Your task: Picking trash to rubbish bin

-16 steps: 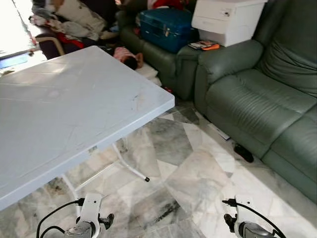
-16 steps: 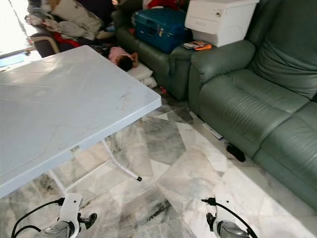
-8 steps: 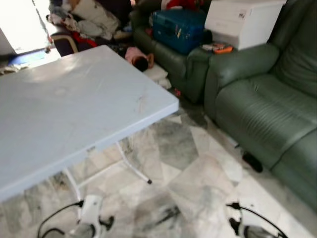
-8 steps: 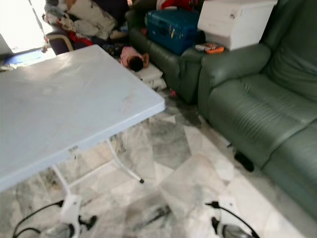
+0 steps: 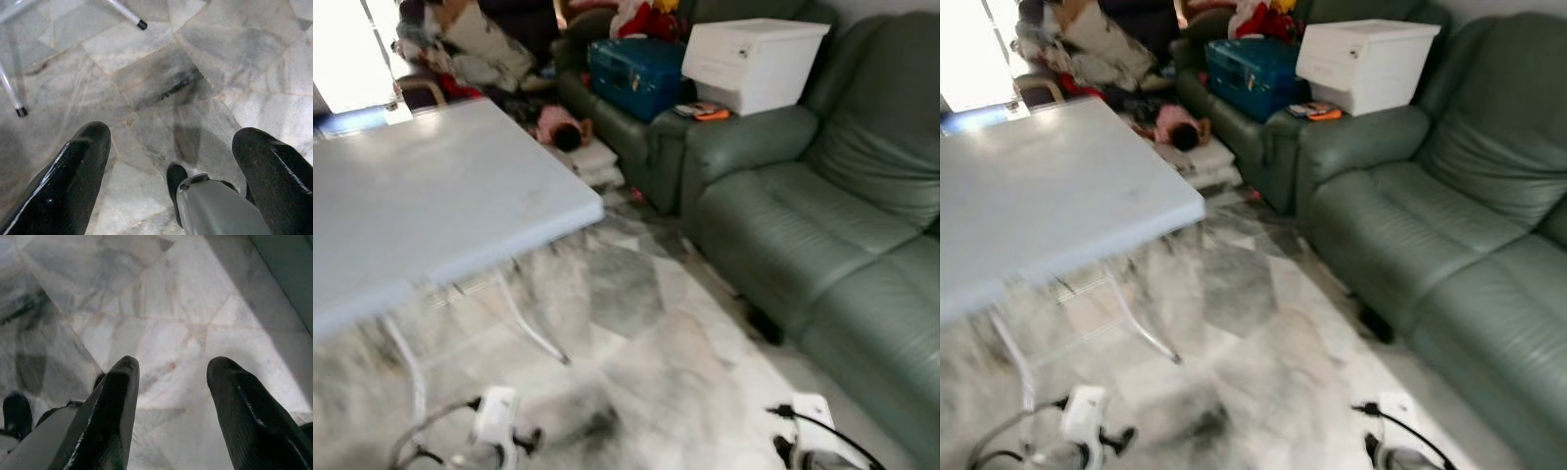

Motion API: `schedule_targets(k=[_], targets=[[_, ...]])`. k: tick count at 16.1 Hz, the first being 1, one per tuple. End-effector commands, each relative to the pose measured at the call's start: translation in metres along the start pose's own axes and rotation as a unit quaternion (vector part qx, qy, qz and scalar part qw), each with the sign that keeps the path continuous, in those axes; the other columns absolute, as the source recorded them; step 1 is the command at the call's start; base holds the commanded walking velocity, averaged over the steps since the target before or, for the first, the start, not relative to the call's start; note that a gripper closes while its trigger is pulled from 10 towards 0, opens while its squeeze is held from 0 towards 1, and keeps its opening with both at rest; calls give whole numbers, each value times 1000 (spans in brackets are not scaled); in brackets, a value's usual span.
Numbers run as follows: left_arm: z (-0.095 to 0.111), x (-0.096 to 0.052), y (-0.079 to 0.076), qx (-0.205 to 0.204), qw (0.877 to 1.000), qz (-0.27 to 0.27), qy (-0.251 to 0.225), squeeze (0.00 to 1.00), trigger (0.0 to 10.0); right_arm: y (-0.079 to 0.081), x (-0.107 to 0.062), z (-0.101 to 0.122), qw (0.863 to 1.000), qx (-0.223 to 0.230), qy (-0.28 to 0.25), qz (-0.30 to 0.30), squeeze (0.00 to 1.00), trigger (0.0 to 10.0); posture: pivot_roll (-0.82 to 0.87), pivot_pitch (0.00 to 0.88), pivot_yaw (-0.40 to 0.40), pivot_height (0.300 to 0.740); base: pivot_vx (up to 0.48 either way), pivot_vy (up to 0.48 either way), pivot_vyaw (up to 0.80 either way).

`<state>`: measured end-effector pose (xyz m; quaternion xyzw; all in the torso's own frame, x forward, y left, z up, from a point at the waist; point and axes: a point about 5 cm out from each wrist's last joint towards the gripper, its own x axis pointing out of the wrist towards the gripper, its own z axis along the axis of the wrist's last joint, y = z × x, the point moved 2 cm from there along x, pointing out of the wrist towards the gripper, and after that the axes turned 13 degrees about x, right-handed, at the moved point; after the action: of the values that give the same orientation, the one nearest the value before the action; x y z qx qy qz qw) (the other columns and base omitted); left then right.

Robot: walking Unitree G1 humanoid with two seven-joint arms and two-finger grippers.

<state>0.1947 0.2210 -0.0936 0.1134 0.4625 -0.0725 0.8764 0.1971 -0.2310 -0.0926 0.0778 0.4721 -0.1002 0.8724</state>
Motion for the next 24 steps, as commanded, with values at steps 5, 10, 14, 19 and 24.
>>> schedule_targets(k=[5, 10, 14, 19, 24], targets=[[4, -1, 7, -13, 1000, 8, -10, 0, 10000, 5, 1, 0, 1000, -13, 0, 7, 0, 10000, 7, 0, 11, 740, 0, 0, 0], [4, -1, 8, -21, 1000, 9, -9, 0, 10000, 5, 1, 0, 1000, -24, 0, 9, 0, 10000, 1, 0, 9, 740, 121, 0, 0], [3, -1, 7, -21, 1000, 7, -6, 0, 10000, 5, 1, 0, 999, -31, 0, 10, 0, 10000, -1, 0, 7, 740, 337, 0, 0], [0, -1, 4, -6, 1000, 2, 1, 0, 10000, 6, 1, 0, 999, -34, 3, 10, 0, 10000, 2, 0, 7, 740, 336, 0, -138], [-3, -1, 4, -3, 1000, 2, 6, 0, 10000, 8, 1, 0, 999, -34, 3, 12, 0, 10000, 3, 0, 10, 740, 319, 0, -731]])
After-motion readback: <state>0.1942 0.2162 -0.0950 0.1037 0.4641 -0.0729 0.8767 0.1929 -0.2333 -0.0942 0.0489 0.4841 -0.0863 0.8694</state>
